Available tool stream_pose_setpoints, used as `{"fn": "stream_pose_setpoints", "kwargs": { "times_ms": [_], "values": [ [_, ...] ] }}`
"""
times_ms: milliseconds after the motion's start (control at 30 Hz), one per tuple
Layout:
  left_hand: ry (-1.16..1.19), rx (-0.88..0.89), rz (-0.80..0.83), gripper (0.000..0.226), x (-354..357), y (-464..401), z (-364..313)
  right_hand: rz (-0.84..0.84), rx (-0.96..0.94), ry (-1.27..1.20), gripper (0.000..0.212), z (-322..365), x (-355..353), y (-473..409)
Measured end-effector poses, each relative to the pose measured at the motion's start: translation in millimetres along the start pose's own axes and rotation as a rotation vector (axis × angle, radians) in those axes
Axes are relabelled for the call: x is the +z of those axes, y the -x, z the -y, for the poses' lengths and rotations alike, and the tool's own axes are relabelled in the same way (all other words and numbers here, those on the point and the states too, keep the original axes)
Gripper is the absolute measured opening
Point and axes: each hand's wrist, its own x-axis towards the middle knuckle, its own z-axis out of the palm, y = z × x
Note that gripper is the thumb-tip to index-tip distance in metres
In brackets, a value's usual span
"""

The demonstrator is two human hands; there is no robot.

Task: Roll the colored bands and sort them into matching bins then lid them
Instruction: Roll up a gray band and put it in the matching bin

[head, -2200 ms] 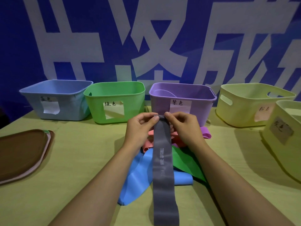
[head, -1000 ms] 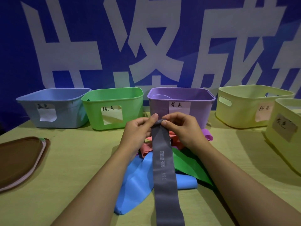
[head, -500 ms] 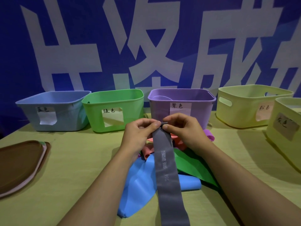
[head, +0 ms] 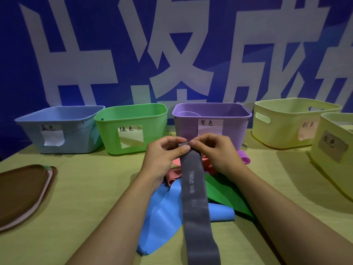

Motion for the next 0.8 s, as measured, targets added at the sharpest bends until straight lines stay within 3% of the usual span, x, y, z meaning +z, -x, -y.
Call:
{"fn": "stream_pose_setpoints", "kwargs": {
  "times_ms": [233,467,667,800],
  "values": [
    [0.102,-0.104,0.091,0.052,1.4,3.1,-2.1,0.043,-0.012,-0.107,0.014,-0.6,-2.1,0.7],
    [-0.119,-0.105,0.001,0.029,2.2,5.8,-2.1,0.043,-0.037,-0.076,0.016,-1.7,-1.4,-0.4],
    [-0.043,-0.102,0.002,0.022,1.5,5.2,-2.4,0.051,-0.010,-0.046,0.019,1.3,-1.3,2.3],
    [0.021,-0.090,0.013,0.013,2.1,3.1,-0.5,-0.058,0.041,0.075,0.043,5.4,0.4,3.7]
  ]
}}
